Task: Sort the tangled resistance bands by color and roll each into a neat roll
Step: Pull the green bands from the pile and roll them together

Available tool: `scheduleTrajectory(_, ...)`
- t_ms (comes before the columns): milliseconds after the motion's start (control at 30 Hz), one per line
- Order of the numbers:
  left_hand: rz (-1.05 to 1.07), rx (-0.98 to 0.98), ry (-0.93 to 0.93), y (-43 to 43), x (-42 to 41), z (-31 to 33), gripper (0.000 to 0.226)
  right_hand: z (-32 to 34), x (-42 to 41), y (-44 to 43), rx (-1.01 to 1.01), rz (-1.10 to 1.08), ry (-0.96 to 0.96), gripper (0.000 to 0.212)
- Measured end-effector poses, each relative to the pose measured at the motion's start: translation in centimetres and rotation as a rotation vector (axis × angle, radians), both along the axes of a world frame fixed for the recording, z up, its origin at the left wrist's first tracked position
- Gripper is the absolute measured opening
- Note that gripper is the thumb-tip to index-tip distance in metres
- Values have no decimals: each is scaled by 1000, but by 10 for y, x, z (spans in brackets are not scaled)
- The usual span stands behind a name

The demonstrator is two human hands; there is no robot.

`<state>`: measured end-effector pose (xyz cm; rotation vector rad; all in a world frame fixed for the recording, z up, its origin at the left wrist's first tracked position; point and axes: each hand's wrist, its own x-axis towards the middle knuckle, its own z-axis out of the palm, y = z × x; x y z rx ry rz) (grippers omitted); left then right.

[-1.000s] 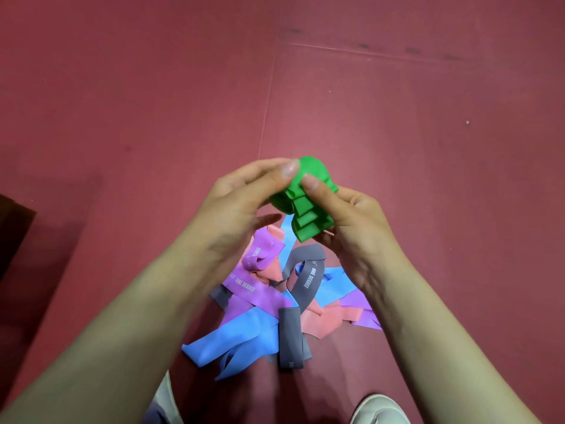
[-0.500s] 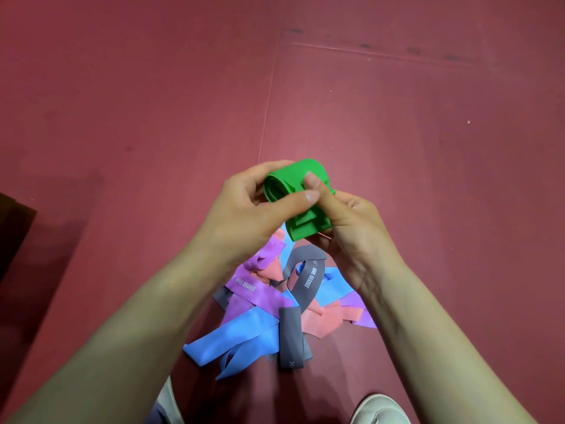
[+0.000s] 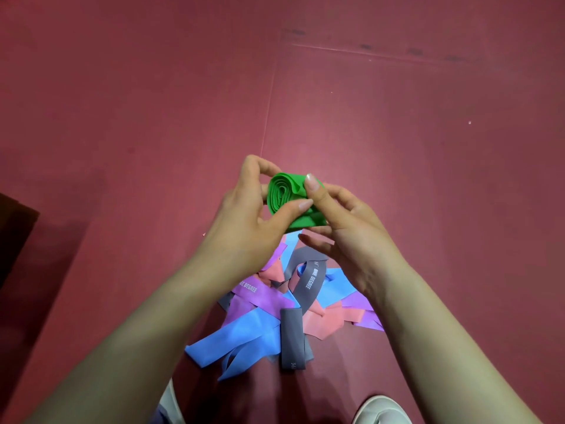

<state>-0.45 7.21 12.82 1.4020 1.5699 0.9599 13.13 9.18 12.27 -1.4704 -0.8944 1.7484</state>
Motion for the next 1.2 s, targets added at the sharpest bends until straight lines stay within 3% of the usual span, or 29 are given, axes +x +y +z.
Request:
scheduleTrajectory(133, 31, -20, 40, 4, -4, -1, 31, 1, -2, 1, 317, 29, -35, 31)
scheduleTrajectory(200, 102, -50, 15, 8, -8, -3, 29, 0, -4, -1, 448, 145, -110, 37)
scheduleTrajectory(367, 228, -123, -10, 9, -8, -6, 29, -6, -6, -9, 653, 375, -490, 76)
scheduleTrajectory(433, 250, -146, -52, 11, -8, -8, 27, -6, -7, -9, 712, 358, -543, 77)
scheduleTrajectory(533, 288, -189, -71, 12, -10, -7, 28, -7, -10, -8, 760, 266, -590, 63)
scheduleTrajectory(667, 163, -272, -311, 12, -9, 3, 41, -6, -8, -4, 632, 89, -448, 27)
scheduleTrajectory(767, 145, -342, -492, 14, -6, 4, 60, -6, -6, 3, 516, -87, -303, 21)
scheduleTrajectory(833, 186, -421, -620, 8, 3, 0, 40, -11, -9, -1, 512, -98, -338, 17)
scheduleTrajectory(933, 346, -565, -809, 1, 18, -7, 19, -26, -20, -12, 538, -2, -594, 15)
scheduleTrajectory(967, 397, -561, -834, 2, 21, -8, 19, -27, -23, -12, 502, -3, -581, 15)
scheduleTrajectory(1067, 447, -402, -710, 10, 25, -12, 21, -19, -24, -5, 391, -133, -240, 14)
scheduleTrajectory(1200, 311, -304, -560, 12, 24, -10, 22, -9, -12, 0, 279, -201, -43, 11)
